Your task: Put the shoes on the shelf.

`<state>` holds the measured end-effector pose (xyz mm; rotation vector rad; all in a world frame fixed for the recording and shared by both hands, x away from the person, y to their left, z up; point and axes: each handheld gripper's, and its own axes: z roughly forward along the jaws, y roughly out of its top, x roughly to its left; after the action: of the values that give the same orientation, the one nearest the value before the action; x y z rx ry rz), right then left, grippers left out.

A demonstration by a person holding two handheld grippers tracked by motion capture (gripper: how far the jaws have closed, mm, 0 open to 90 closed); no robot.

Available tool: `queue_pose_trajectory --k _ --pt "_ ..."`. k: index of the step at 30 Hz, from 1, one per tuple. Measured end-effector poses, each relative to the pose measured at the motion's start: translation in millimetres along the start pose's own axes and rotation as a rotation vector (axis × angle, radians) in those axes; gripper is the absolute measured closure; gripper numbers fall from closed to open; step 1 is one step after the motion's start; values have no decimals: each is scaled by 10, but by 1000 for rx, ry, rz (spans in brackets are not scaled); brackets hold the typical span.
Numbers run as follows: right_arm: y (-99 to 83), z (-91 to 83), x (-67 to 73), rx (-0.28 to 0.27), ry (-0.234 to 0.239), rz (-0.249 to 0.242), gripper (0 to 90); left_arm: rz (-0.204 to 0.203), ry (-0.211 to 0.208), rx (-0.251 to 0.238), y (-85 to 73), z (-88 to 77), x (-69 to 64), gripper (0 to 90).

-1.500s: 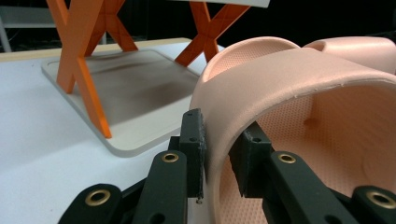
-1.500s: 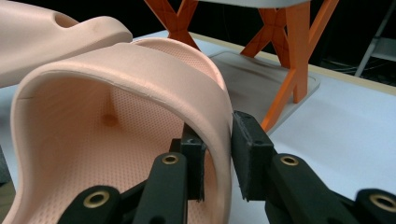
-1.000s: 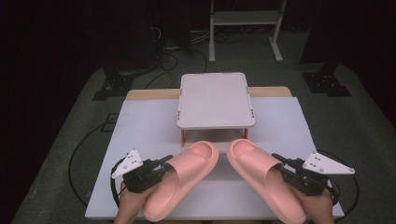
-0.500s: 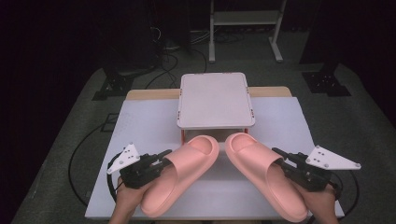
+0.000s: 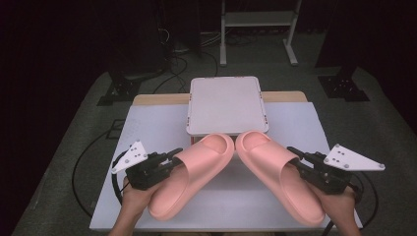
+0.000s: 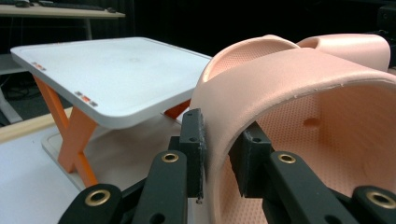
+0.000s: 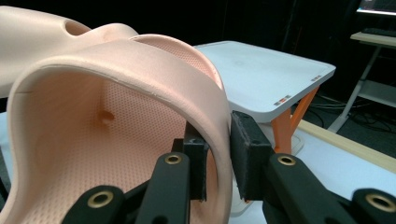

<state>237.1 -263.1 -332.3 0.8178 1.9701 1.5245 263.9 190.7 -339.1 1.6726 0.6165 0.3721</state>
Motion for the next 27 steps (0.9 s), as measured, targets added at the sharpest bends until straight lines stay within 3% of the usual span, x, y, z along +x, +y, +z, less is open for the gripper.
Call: queue_pose_trajectory --k 13,27 --pt "133 78 -84 -22 -11 22 762 -1 13 -1 112 81 79 756" --pt "220 227 -188 -17 -28 34 762 -17 64 -5 223 123 227 756"
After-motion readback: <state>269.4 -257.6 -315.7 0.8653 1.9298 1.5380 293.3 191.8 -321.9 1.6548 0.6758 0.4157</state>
